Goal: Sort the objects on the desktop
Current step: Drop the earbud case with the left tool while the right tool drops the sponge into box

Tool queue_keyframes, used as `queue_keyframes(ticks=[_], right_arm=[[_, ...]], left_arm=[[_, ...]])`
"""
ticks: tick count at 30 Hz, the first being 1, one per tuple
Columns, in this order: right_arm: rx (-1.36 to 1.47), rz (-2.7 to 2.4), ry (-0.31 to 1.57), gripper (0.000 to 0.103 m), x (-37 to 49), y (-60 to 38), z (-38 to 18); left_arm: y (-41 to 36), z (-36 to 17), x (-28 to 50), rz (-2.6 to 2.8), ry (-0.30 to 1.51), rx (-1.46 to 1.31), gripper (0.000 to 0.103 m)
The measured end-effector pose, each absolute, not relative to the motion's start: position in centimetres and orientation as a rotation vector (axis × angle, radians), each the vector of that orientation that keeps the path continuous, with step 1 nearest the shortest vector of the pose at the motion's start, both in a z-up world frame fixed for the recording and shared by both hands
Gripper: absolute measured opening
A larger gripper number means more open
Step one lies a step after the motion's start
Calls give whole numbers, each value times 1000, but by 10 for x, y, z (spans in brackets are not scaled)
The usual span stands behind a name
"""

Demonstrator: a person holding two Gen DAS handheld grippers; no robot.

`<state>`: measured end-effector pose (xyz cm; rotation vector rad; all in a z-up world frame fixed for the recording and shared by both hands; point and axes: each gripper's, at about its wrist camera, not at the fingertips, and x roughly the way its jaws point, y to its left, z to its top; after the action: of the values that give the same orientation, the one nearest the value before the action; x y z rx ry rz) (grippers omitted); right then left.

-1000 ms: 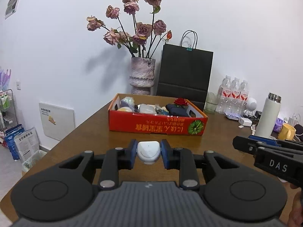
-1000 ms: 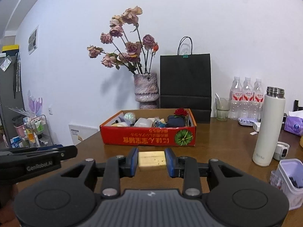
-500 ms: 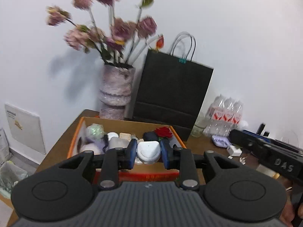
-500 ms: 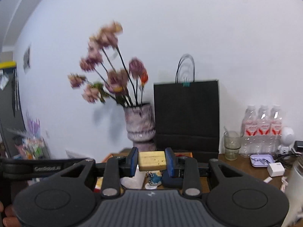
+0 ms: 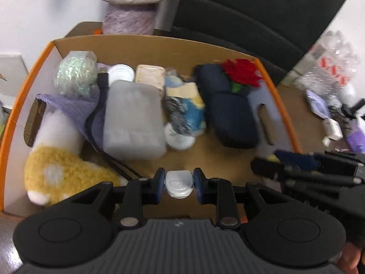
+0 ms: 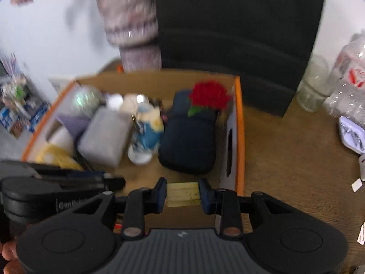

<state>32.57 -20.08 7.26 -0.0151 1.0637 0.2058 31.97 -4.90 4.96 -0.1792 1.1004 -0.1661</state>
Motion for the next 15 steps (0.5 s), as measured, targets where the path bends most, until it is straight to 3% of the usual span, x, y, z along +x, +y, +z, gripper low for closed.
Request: queue_keyframes(ticks=[1,3,5,7,12,15], right_arm=[[-32,202,1083,30,328,-198,66],[-54,190,1095,30,330,-195,58],[-60,173,1098,37,328,-196,57],[-38,176,1093,51,328,-201,60],[6,172,1111,55,319,-208,73],[2,164,1122,73,310,-205,84]], left_arm=[[-47,47,322,-170,1105,-195,29],[-42,45,326,-176,1134,-242,45],[-37,48,326,-180,1139,-264,52],[-32,56,323,-181,1130,-252,61],[-26,82,312,-203,1105,-227,76],[-24,98,295,-147,1078,-171,98]])
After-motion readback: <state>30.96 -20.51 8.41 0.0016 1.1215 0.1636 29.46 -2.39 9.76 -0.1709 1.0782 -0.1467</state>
